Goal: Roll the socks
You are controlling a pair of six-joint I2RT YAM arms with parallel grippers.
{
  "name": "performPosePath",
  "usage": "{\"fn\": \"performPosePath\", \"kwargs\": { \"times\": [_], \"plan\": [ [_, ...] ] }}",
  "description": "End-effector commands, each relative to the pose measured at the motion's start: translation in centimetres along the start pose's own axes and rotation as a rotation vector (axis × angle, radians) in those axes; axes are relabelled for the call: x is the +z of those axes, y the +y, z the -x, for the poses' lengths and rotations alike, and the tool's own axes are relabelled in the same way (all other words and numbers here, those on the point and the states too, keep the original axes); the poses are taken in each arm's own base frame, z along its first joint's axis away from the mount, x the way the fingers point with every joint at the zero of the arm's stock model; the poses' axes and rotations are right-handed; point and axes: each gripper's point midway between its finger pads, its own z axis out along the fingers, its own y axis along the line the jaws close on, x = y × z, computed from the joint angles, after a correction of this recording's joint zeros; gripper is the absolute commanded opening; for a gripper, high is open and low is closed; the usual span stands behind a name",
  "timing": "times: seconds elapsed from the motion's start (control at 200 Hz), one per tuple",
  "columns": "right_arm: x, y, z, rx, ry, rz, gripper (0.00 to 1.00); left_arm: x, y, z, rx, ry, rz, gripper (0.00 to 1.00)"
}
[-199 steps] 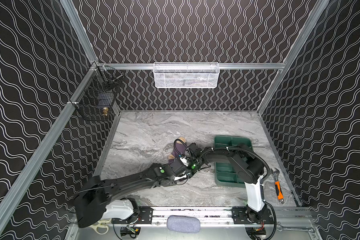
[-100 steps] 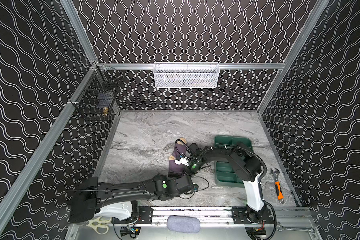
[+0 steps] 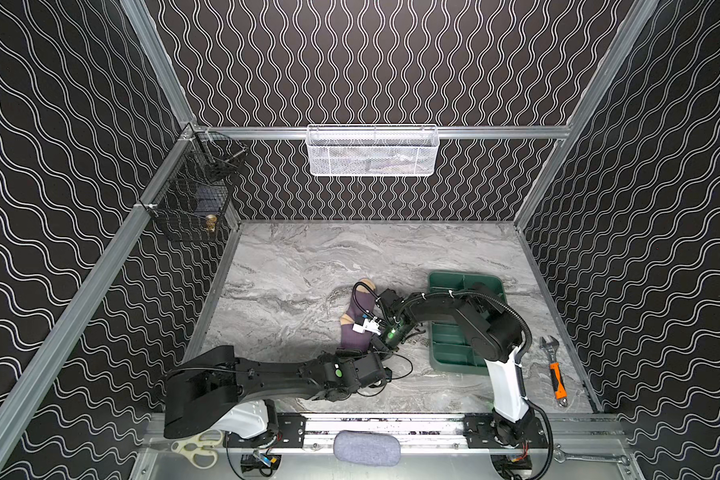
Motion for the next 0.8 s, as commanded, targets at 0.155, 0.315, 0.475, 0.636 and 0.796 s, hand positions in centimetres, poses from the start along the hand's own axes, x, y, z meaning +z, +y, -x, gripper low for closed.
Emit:
{"fn": "performPosePath", "kwargs": {
  "times": [0.155, 0.315, 0.475, 0.636, 0.796],
  "plan": [
    [-0.4, -6.6, -3.6, 0.105, 0.113, -0.34, 0.0, 0.7, -0.8, 0.6, -0.022, -0.022, -0.048, 0.74],
    [-0.2, -6.6, -3.6, 0.107, 0.115, -0.334, 0.0, 1.5, -1.6, 0.6, -0.015, -0.008, -0.078, 0.59],
    [-0.4, -6.3, -3.7, 0.105, 0.108, -0.33, 0.0, 2.0, -2.3, 0.5, -0.008, 0.006, -0.103, 0.32],
    [-1.0, -5.9, -3.5, 0.107, 0.071, -0.333, 0.0, 2.5, -3.4, 0.3, -0.035, 0.034, -0.182, 0.12],
    [-2.1, -5.2, -2.9, 0.087, 0.005, -0.343, 0.12, 2.5, -4.9, 0.7, -0.067, 0.029, -0.309, 0.0]
  ]
}}
